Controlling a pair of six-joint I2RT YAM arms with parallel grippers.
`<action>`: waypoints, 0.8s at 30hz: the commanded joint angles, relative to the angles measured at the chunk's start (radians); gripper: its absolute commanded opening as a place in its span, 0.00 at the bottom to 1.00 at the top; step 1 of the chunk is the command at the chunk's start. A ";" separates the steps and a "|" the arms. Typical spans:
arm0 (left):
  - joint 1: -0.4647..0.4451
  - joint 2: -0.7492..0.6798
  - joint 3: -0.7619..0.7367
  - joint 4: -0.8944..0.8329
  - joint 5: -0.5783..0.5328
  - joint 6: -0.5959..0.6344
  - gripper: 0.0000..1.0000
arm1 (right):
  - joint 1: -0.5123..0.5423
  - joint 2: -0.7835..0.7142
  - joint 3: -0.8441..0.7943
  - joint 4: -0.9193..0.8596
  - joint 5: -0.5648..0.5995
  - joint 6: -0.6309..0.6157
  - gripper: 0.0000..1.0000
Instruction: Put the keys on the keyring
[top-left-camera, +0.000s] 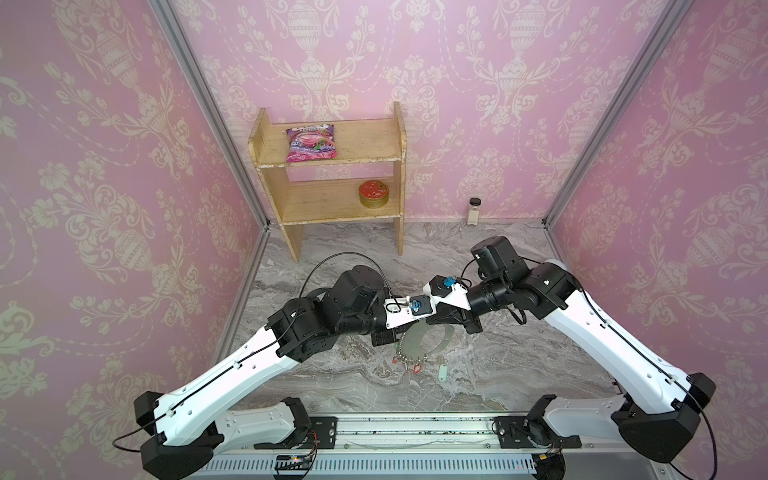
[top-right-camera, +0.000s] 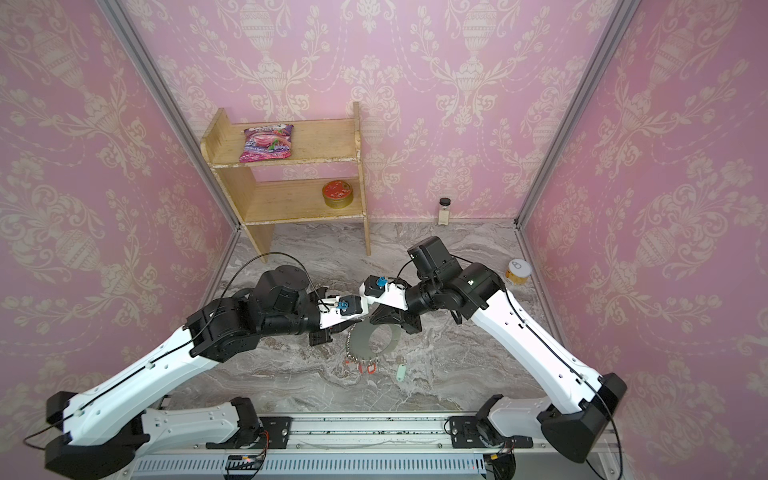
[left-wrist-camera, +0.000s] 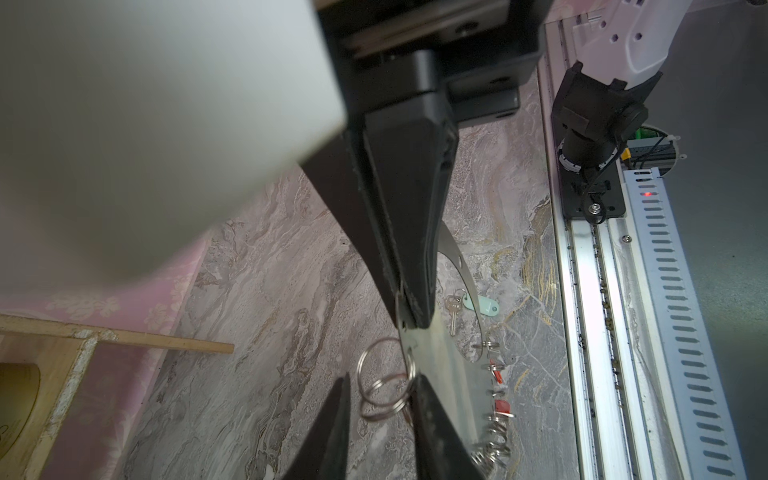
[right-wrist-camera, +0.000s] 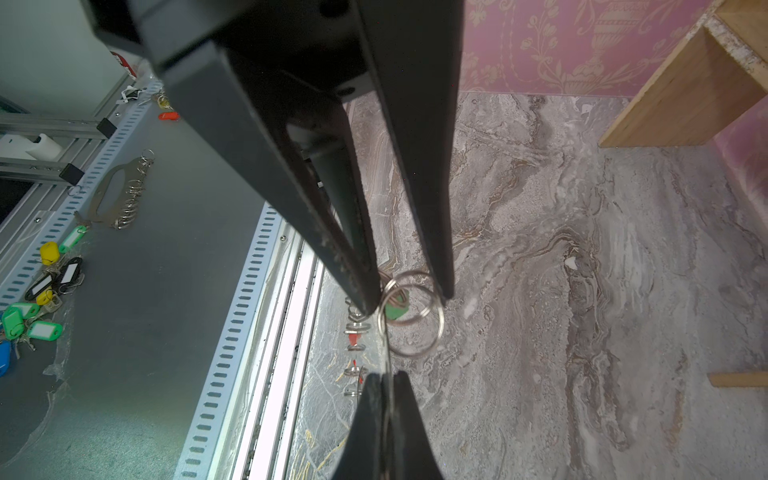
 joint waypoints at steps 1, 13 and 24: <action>0.002 0.017 0.029 -0.027 0.009 0.012 0.25 | 0.008 -0.043 0.012 -0.007 -0.055 -0.003 0.00; 0.012 -0.034 -0.024 0.049 -0.093 -0.048 0.34 | 0.007 -0.053 0.007 -0.001 -0.046 -0.003 0.00; 0.119 -0.067 -0.096 0.127 0.150 -0.491 0.37 | 0.007 -0.088 -0.030 0.037 -0.010 -0.005 0.00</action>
